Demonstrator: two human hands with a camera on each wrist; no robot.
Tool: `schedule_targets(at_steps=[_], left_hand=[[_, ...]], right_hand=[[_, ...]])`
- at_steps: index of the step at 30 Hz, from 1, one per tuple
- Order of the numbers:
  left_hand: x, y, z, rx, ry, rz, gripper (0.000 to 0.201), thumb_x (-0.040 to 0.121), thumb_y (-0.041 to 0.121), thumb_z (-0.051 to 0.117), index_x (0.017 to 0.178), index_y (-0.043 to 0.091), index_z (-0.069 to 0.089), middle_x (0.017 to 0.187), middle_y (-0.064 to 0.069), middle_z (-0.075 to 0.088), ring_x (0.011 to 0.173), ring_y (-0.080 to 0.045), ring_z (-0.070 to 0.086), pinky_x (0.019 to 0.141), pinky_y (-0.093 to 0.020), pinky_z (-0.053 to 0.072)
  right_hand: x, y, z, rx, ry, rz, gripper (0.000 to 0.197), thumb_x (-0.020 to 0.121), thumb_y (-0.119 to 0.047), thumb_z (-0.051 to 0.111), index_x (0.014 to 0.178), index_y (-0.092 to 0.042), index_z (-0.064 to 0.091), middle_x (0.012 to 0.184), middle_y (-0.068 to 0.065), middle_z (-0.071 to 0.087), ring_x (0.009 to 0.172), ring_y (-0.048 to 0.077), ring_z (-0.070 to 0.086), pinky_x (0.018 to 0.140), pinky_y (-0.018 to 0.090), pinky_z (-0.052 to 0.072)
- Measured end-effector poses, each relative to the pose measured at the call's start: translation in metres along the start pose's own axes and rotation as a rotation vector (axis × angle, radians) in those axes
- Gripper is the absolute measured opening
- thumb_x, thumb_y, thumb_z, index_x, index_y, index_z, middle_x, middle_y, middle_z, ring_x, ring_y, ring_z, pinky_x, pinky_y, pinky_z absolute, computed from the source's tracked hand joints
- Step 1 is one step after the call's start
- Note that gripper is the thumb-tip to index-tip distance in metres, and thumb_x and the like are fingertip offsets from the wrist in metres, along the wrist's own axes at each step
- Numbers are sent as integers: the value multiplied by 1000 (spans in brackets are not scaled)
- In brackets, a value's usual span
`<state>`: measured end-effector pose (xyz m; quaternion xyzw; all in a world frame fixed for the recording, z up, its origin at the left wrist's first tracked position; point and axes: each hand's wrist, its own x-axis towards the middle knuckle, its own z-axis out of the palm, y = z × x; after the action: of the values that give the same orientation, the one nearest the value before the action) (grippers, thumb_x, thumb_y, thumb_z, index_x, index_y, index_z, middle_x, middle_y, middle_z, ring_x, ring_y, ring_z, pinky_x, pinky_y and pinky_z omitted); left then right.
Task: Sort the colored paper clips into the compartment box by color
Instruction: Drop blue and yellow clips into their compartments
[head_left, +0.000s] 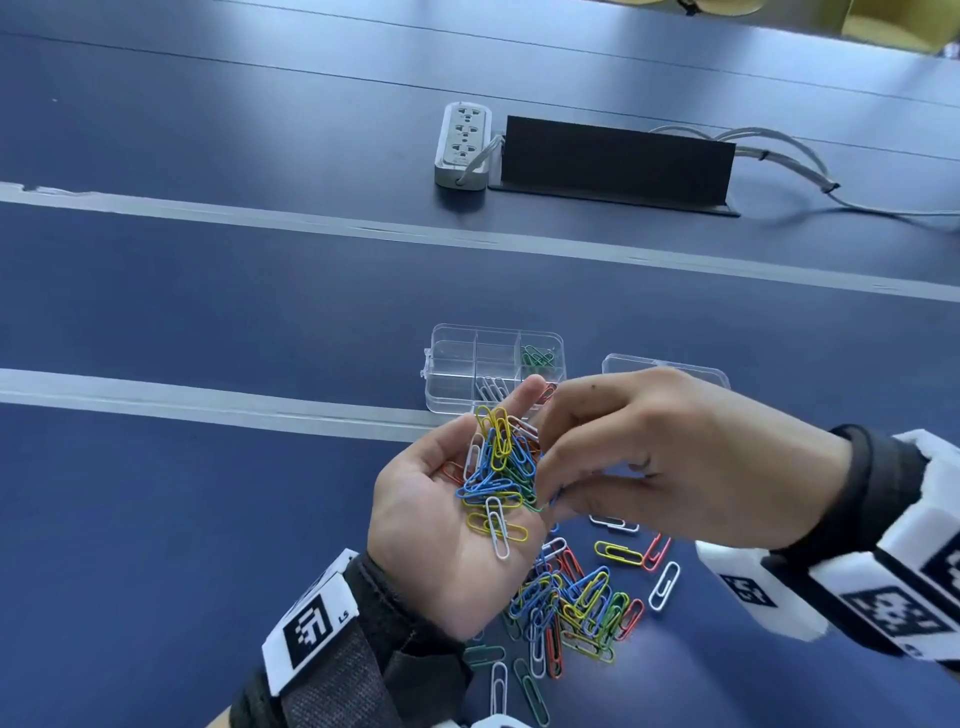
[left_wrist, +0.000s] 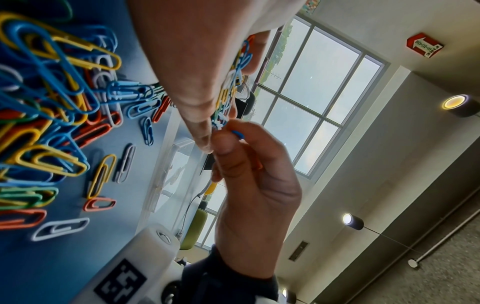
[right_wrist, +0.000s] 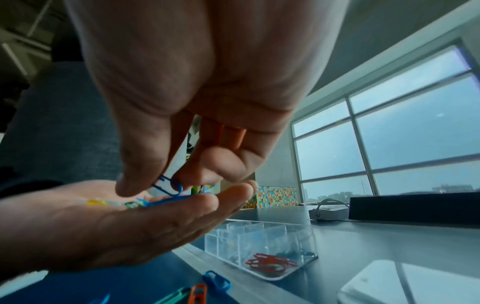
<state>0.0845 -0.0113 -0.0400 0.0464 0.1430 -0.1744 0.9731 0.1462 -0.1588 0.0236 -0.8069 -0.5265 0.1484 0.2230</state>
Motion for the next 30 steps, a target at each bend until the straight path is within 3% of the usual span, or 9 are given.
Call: schedule_targets(at_steps=[2,5,7,10,12,17,20,25,30], left_hand=[[0,0,0,-21,-1,6,50,83,20,36,121,-4,57,106,-21,68,92,-32,66,85,-48,52],[-2,1,1,-8,38,3,51,82,20,37,122,-3,58,118,-21,64,115,-34,58,100,-54,40],[-3,1,3,-23,32,6,49,83,19,36,119,-4,60,114,-22,65,108,-35,62,92,-59,43],[-4,1,4,-48,2,-10,48,85,19,33,117,-6,59,114,-25,65,96,-36,67,85,-57,48],[-3,1,4,-67,-4,-27,49,87,19,32,120,-7,56,116,-27,63,96,-37,66,86,-56,48],[-3,2,2,-85,11,-25,50,87,19,33,125,-5,53,110,-25,65,94,-36,64,91,-55,43],[-2,2,1,-76,6,-29,51,86,20,34,125,-4,55,112,-25,64,101,-36,63,88,-54,49],[0,-1,-1,-39,19,-7,46,86,21,34,113,-5,61,81,-18,66,67,-31,63,75,-42,55],[1,0,-3,-1,65,-1,46,88,22,34,113,-4,63,84,-17,67,70,-28,63,84,-40,49]], right_hand=[[1,1,-2,72,69,15,6,80,-19,70,84,-16,74,88,-9,65,74,-9,52,71,1,35],[0,3,-11,114,184,60,10,78,-20,70,85,-14,74,80,-8,67,64,-3,55,66,1,35],[-2,5,-15,53,159,68,11,79,-22,68,86,-18,75,79,-7,65,65,-2,55,66,5,39],[-4,9,-9,-84,31,62,13,81,-25,63,90,-25,73,88,-6,64,84,14,67,72,31,54],[-4,9,-6,-124,-13,67,15,82,-28,59,91,-26,71,93,-8,65,89,18,66,71,39,54],[-5,7,-4,-201,-49,87,11,86,-27,51,90,-25,61,97,-8,59,82,20,61,64,41,52],[-5,4,-4,-227,-7,62,12,88,-25,48,90,-25,59,98,-16,53,80,13,56,57,38,52],[-2,3,-1,-311,6,3,23,85,-28,46,100,-26,63,102,-17,58,80,9,50,49,37,53],[-2,5,2,-331,52,-43,26,84,-30,47,104,-26,62,104,-15,54,78,13,55,45,38,53]])
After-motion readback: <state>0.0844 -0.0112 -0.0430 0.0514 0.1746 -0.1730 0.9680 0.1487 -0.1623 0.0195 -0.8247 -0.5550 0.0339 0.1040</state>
